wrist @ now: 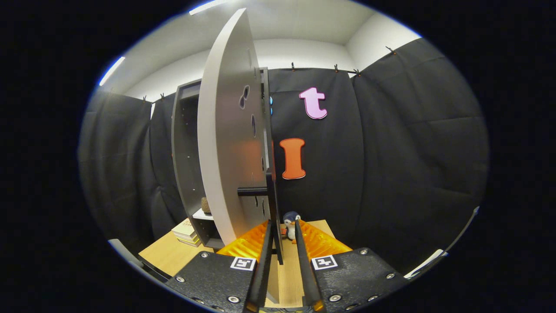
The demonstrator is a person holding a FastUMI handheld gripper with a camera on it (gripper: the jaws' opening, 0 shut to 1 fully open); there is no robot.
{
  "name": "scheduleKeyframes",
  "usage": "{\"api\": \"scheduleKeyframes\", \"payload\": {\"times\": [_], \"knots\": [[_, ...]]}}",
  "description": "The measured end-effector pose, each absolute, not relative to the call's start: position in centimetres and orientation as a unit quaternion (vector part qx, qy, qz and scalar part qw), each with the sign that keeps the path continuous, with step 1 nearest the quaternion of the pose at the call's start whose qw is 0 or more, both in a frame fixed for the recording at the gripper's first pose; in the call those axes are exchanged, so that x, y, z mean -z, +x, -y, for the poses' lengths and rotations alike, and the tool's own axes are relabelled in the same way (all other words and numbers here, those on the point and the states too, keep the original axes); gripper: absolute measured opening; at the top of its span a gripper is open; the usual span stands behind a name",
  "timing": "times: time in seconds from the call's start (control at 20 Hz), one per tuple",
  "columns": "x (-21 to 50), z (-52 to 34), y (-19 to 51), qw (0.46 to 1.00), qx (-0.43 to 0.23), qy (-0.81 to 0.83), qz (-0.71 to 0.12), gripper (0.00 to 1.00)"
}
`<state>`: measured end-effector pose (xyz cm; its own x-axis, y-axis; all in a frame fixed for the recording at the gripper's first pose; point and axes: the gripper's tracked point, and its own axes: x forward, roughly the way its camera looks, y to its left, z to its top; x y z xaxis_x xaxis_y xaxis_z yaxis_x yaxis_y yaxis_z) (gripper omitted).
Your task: Open the shoe cabinet door, grab the shoes and put them into the shoe cabinet, then close the shoe cabinet door.
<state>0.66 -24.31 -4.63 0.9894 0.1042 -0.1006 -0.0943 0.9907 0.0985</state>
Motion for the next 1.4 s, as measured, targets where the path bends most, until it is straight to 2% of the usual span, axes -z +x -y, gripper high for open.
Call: {"api": "scheduleKeyframes", "payload": {"times": [0.75,0.9,1.4], "knots": [[4.3,15.1,0.3,0.986,-0.144,0.060,-0.053,0.33],[4.0,13.4,0.5,0.986,-0.152,0.051,-0.052,0.36],[3.8,7.7,1.2,0.976,-0.202,0.063,-0.053,0.38]]}}
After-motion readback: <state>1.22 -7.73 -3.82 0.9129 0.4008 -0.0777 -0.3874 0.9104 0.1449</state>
